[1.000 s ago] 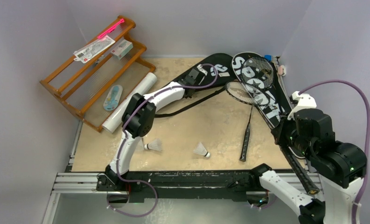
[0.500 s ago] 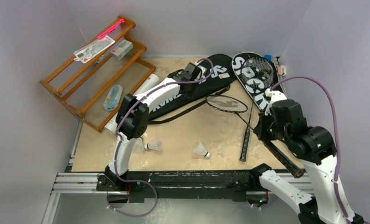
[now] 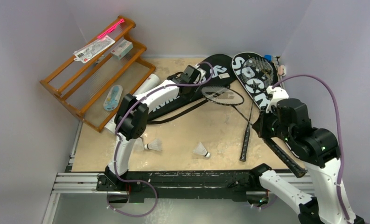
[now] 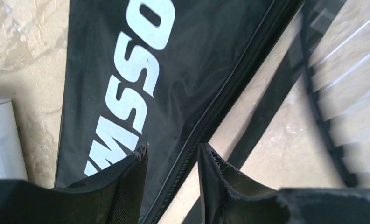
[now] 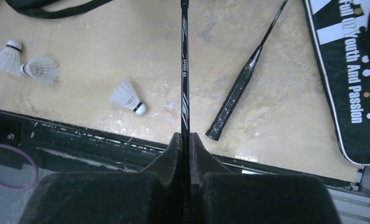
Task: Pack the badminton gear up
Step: Open the racket bag at the center of the board.
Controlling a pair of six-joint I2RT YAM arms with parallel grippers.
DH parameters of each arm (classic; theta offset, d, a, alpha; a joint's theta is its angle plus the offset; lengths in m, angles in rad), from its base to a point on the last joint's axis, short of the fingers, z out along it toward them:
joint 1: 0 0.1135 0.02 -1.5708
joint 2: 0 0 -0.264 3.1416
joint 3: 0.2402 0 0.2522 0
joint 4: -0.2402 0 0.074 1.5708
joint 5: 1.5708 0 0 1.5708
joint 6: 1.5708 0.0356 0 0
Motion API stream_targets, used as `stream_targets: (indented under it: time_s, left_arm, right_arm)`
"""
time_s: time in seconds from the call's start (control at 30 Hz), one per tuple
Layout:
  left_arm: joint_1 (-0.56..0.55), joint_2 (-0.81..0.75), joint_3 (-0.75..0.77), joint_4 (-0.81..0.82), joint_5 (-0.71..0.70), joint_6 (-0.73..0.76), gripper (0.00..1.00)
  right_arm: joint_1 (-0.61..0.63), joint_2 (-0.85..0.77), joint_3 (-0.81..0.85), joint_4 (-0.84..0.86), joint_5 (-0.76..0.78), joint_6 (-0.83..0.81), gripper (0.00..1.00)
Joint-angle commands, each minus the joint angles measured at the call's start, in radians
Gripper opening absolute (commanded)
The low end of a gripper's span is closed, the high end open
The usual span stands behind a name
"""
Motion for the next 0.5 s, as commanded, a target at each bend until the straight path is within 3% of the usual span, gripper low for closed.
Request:
stream_targets:
  time_s: [0.0, 0.17, 0.47]
  left_arm:
    - [0.006, -0.024, -0.064, 0.095, -0.041, 0.141, 0.42]
    - [0.006, 0.025, -0.063, 0.106, 0.000, 0.224, 0.58]
    - [0.007, 0.075, -0.037, 0.088, 0.021, 0.244, 0.52]
  right_arm:
    - [0.001, -0.035, 0.075, -0.011, 0.074, 0.008, 0.00]
    - [0.001, -0.048, 0.096, -0.039, 0.092, 0.026, 0.00]
    - [0.001, -0.050, 0.095, -0.048, 0.096, 0.035, 0.00]
